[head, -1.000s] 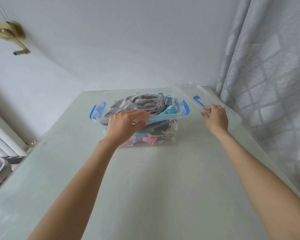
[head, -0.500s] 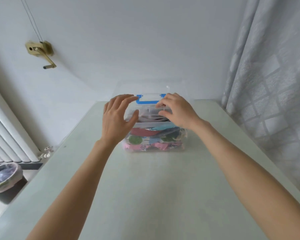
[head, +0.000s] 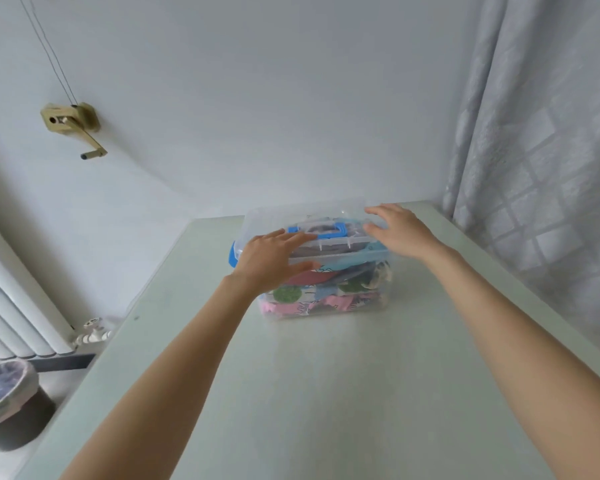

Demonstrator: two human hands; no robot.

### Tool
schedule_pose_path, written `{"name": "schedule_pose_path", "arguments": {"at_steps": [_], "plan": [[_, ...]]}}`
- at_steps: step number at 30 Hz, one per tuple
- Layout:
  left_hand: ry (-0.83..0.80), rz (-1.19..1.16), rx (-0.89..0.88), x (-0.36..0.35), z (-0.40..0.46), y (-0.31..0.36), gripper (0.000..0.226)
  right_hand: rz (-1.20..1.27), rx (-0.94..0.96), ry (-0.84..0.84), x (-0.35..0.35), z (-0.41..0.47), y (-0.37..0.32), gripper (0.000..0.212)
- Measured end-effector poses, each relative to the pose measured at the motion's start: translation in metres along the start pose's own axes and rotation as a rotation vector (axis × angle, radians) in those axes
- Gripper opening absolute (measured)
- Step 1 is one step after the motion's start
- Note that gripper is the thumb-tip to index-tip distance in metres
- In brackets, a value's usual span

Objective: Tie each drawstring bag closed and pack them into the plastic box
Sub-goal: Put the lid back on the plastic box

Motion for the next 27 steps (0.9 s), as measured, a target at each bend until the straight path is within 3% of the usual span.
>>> {"name": "schedule_pose_path", "arguments": {"at_steps": [3, 7, 9, 11, 14, 17, 19, 21, 24, 27], "plan": [[0.037, 0.095, -0.058, 0.002, -0.006, 0.006, 0.052, 0.102, -0.063, -0.046, -0.003, -0.003, 0.003, 0.043], [0.0, 0.158, -0.127, -0.003, -0.009, 0.004, 0.06, 0.056, -0.121, -0.068, -0.007, -0.006, 0.015, 0.041], [0.0, 0.087, -0.102, -0.005, -0.008, 0.002, 0.058, 0.099, -0.127, -0.002, -0.009, -0.004, 0.024, 0.035], [0.05, -0.039, -0.022, -0.007, -0.006, 0.004, 0.054, 0.29, -0.161, 0.135, -0.012, -0.003, 0.031, 0.032], [0.172, -0.092, 0.074, -0.013, -0.007, 0.009, 0.072, 0.659, -0.35, 0.197, -0.02, -0.005, 0.042, 0.066], [0.196, -0.114, 0.092, -0.015, -0.008, 0.009, 0.068, 0.929, -0.608, 0.155, -0.026, -0.005, 0.045, 0.089], [0.183, -0.118, 0.096, -0.013, -0.008, 0.009, 0.061, 0.864, -0.611, 0.289, -0.027, -0.004, 0.043, 0.086], [0.181, -0.11, 0.109, -0.013, -0.008, 0.01, 0.057, 0.789, -0.521, 0.422, -0.028, -0.004, 0.038, 0.064], [0.188, -0.107, 0.115, -0.015, -0.009, 0.009, 0.054, 0.685, -0.42, 0.418, -0.027, -0.007, 0.032, 0.027], [0.208, -0.13, 0.108, -0.014, -0.009, 0.008, 0.05, 0.382, -0.363, 0.402, -0.023, -0.007, 0.03, 0.026]]}}
Point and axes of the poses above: each hand's wrist, its own z-axis towards the middle knuckle, its own x-axis out of the back of the hand, y = z × x, the point moved 1 cm from there along z, towards the middle knuckle, and after that the axes turned 6 degrees about x, right-handed, at the moved point
